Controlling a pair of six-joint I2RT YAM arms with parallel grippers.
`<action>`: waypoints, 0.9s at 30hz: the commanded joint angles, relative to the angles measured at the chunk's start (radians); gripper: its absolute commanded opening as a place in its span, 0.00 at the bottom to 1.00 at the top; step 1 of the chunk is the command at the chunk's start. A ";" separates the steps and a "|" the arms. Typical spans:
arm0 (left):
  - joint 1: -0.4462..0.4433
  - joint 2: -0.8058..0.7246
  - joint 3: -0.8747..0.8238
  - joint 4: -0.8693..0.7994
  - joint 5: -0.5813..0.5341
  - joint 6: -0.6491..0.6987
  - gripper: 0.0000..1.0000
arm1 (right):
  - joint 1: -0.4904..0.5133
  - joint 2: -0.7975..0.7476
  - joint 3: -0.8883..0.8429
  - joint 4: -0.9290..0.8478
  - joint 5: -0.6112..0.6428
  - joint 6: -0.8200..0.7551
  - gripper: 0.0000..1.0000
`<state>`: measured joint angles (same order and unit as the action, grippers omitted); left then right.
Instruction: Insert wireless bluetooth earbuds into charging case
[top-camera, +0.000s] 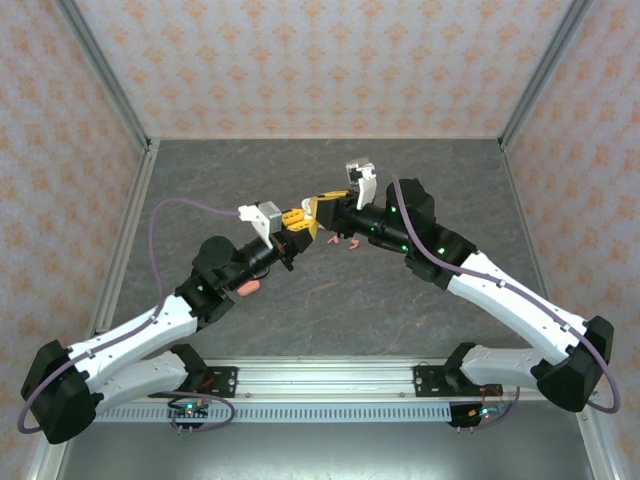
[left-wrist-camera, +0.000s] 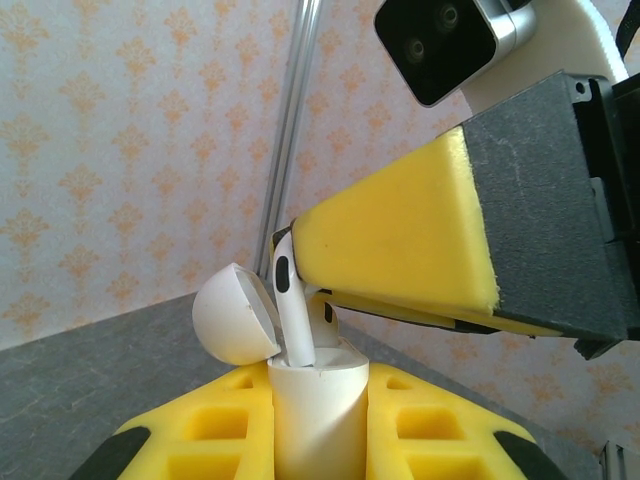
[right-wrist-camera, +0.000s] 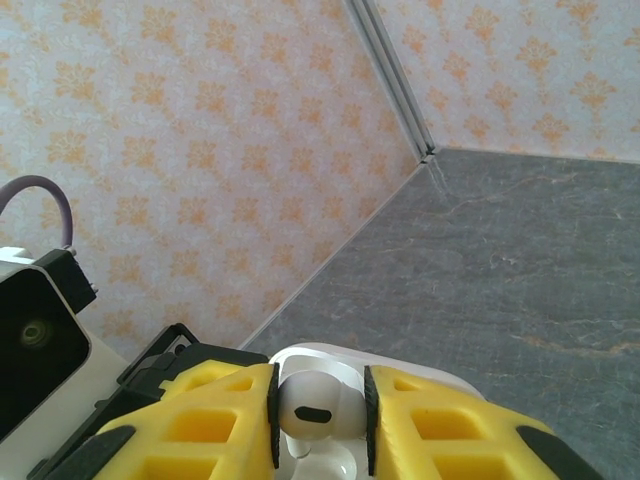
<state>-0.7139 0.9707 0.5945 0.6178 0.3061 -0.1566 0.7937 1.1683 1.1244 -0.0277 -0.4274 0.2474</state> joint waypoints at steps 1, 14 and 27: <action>-0.006 -0.026 -0.007 0.044 -0.010 0.018 0.00 | 0.006 0.000 0.011 0.040 -0.029 0.017 0.27; -0.007 -0.034 -0.012 0.045 -0.016 0.017 0.00 | 0.006 0.002 0.003 0.046 -0.091 0.038 0.27; -0.007 -0.041 -0.015 0.045 -0.016 0.017 0.00 | 0.006 0.010 0.026 -0.053 -0.051 -0.020 0.30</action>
<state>-0.7139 0.9550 0.5804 0.6147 0.3061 -0.1566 0.7933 1.1709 1.1248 -0.0364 -0.4717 0.2535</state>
